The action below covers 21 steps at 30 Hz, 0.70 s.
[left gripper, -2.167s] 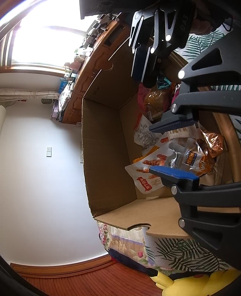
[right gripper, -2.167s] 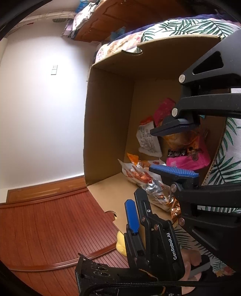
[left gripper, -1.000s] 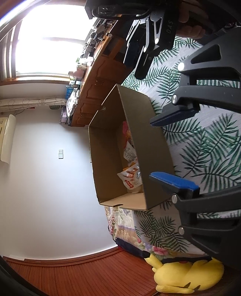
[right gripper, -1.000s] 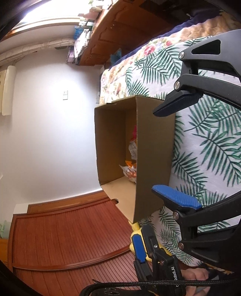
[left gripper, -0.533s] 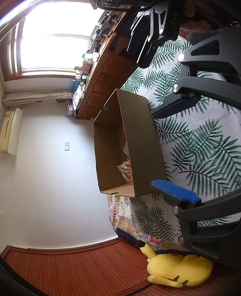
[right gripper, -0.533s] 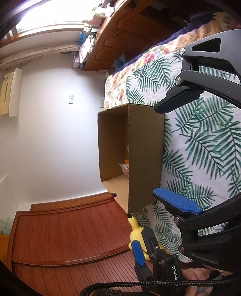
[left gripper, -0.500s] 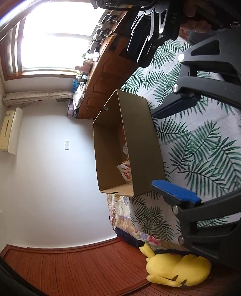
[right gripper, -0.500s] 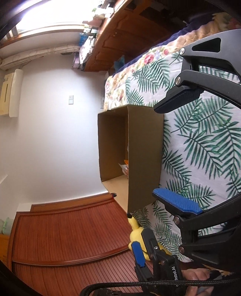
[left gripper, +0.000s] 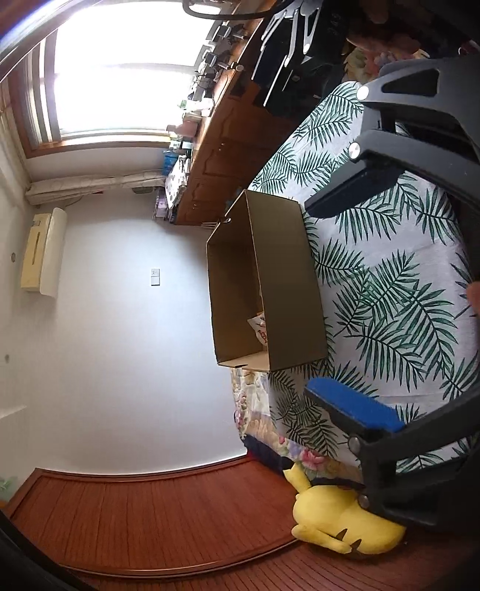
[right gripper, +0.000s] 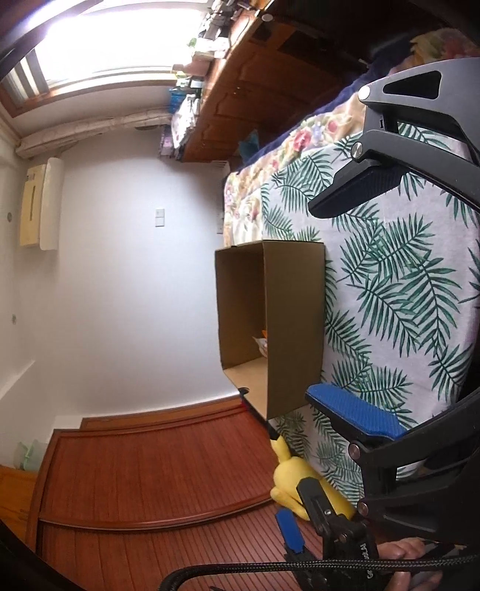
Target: Organize snacks
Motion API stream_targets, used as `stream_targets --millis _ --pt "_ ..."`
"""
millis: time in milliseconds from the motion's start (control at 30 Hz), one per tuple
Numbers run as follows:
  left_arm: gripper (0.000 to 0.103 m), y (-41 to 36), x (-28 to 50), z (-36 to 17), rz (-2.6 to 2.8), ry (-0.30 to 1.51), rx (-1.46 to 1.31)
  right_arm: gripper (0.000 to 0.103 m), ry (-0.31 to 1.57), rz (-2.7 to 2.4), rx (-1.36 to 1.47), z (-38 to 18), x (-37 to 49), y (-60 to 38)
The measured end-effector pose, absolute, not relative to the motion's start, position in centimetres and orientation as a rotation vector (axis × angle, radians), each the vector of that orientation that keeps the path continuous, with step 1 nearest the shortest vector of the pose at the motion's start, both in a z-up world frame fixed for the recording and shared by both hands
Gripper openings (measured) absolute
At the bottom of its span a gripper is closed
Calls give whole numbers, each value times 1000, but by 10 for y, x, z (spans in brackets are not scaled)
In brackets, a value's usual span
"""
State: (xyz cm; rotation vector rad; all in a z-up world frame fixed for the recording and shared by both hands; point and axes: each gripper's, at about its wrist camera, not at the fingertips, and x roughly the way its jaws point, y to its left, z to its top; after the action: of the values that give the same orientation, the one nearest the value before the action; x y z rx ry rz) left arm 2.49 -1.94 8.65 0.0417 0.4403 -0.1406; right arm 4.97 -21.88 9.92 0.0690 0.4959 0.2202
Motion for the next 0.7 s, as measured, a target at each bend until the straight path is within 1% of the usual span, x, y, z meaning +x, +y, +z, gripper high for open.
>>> stream_targets --millis 33,67,100,333,700 --pt "93 -20 23 87 -140 438 39 95 490 219 64 101 47 -218" --pt "98 -19 20 88 -138 433 30 100 484 218 59 103 45 -217" --pt "101 -18 16 89 -136 424 23 103 479 219 54 104 43 -216" --pt "102 -11 0 89 -100 398 16 103 469 195 34 101 31 -209" --pt "102 -5 -11 76 -78 416 2 103 475 142 30 86 20 -210"
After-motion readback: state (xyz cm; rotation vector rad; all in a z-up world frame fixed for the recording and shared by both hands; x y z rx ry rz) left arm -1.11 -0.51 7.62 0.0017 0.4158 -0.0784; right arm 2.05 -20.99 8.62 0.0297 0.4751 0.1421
